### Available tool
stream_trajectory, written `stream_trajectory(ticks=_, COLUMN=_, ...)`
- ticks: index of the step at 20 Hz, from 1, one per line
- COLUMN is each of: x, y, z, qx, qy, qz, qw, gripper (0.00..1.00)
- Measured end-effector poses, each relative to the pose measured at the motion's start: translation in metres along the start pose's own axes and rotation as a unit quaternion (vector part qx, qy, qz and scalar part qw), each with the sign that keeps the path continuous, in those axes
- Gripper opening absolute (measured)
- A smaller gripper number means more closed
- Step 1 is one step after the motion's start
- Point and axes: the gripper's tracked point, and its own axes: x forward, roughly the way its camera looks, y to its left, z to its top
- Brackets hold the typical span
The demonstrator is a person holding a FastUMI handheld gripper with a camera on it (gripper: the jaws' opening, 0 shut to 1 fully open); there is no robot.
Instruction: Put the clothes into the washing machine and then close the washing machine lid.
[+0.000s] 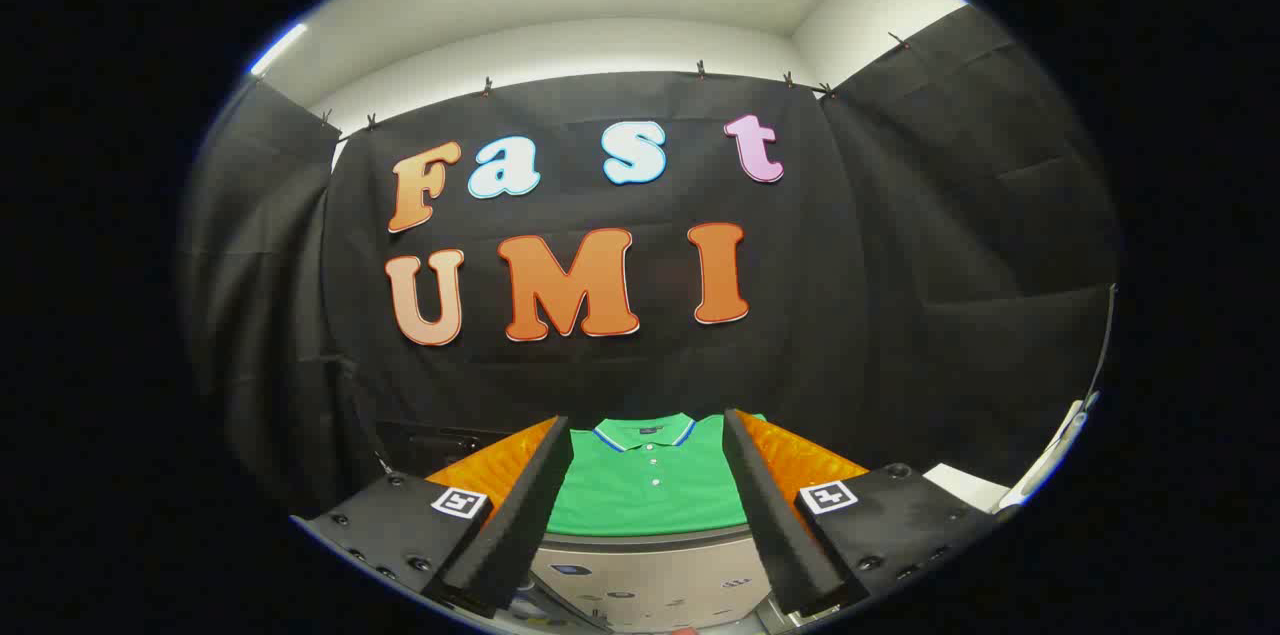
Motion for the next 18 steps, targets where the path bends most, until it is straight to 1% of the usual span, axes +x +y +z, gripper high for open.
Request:
stream_trajectory(ticks=3, x=0.003, y=-0.001, z=-0.005, qx=0.004, qy=0.01, qz=0.0, qw=1.0, gripper=0.98)
stream_trajectory(ticks=6, x=0.005, y=-0.002, z=-0.001, qx=0.01, qy=0.009, qz=0.001, qw=1.0, gripper=0.98)
stream_trajectory(ticks=9, x=0.008, y=0.005, z=0.002, qx=0.017, qy=0.011, qz=0.012, qw=1.0, gripper=0.98)
stream_trajectory(ticks=13, x=0.011, y=-0.001, z=0.003, qx=0.003, qy=0.016, qz=0.003, qw=1.0, gripper=0.98)
stream_trajectory(ticks=18, x=0.011, y=-0.006, z=0.011, qx=0.015, qy=0.014, qz=-0.005, qw=1.0, gripper=0.98)
